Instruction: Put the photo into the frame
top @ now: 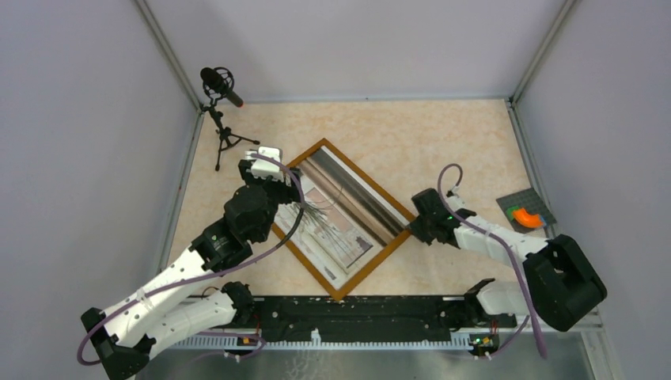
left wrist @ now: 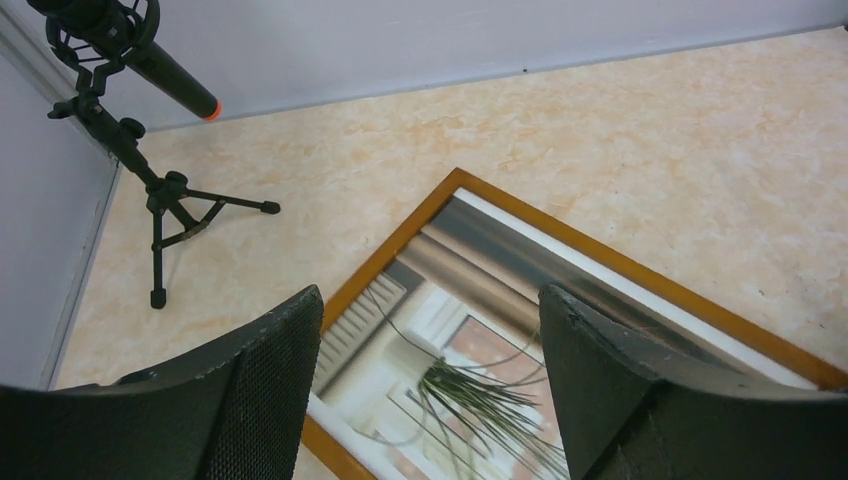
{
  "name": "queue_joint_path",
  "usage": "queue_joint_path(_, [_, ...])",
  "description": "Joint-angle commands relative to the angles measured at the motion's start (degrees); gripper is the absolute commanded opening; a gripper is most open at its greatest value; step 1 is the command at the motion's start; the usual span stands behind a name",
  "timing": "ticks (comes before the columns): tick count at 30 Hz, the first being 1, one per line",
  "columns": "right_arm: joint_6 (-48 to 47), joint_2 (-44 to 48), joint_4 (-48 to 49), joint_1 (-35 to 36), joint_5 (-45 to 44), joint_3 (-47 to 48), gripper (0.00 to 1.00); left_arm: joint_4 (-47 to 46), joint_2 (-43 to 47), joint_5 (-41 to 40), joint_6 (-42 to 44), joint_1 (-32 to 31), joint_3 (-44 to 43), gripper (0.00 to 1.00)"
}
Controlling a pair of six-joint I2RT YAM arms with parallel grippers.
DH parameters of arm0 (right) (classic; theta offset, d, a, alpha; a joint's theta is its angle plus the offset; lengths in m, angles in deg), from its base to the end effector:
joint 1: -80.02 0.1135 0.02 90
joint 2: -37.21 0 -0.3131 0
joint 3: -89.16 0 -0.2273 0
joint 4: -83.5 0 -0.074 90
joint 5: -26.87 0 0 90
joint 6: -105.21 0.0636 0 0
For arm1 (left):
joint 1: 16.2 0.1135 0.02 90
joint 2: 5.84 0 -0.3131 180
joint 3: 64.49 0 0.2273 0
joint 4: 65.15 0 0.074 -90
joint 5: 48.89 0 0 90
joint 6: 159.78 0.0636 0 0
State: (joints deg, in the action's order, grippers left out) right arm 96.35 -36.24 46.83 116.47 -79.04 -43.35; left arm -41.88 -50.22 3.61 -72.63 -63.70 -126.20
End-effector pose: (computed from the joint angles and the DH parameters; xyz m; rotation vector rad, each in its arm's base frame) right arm 0.1691 0.1032 0.1941 1.0862 2.4063 0.3585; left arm 0.1211 -0.0748 0.3873 0.1532 1.6473 -0.1206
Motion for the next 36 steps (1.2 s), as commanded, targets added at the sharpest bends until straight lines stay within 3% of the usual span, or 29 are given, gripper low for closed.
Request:
queue_joint_path(1, [-31.11, 2.24, 5.66, -12.64, -1.06, -1.00, 0.00, -1.78, 0.88, -0.15, -0.30, 0.18, 0.18, 0.82])
queue_joint_path(5, [-49.17, -0.67, 16.70, -18.46, 10.74, 1.08, 0.00, -1.79, 1.04, 0.05, -0.39, 0.20, 0.13, 0.82])
queue_joint_path(8, [-55.43, -5.98, 25.55, -18.40, 18.06, 3.54, 0.00, -1.83, 0.98, -0.09, -0.23, 0.19, 0.14, 0.82])
queue_joint_path(15, [-67.28, -26.10, 27.23, -18.13, 31.94, 22.51, 0.00, -1.64, 1.04, -0.92, -0.31, 0.20, 0.36, 0.82])
queue_joint_path(19, [-63.23, -30.35, 27.97, -12.33, 29.37, 26.79, 0.00, -1.49, 1.61, -1.43, -0.55, 0.21, 0.34, 0.82])
queue_joint_path(22, [-51.38, -33.28, 26.06, -8.36, 23.80, 29.13, 0.00, -1.55, 1.88, -1.43, -0.82, 0.17, 0.31, 0.82])
queue_joint_path(26, [-38.34, -32.48, 29.51, -5.10, 17.08, 24.50, 0.00, -1.45, 2.00, -2.14, -0.89, 0.16, 0.51, 0.81])
queue_joint_path(36, [-31.91, -28.06, 29.55, -2.70, 11.10, 19.30, 0.00, -1.33, 1.84, -1.09, -1.40, 0.18, 0.20, 0.81])
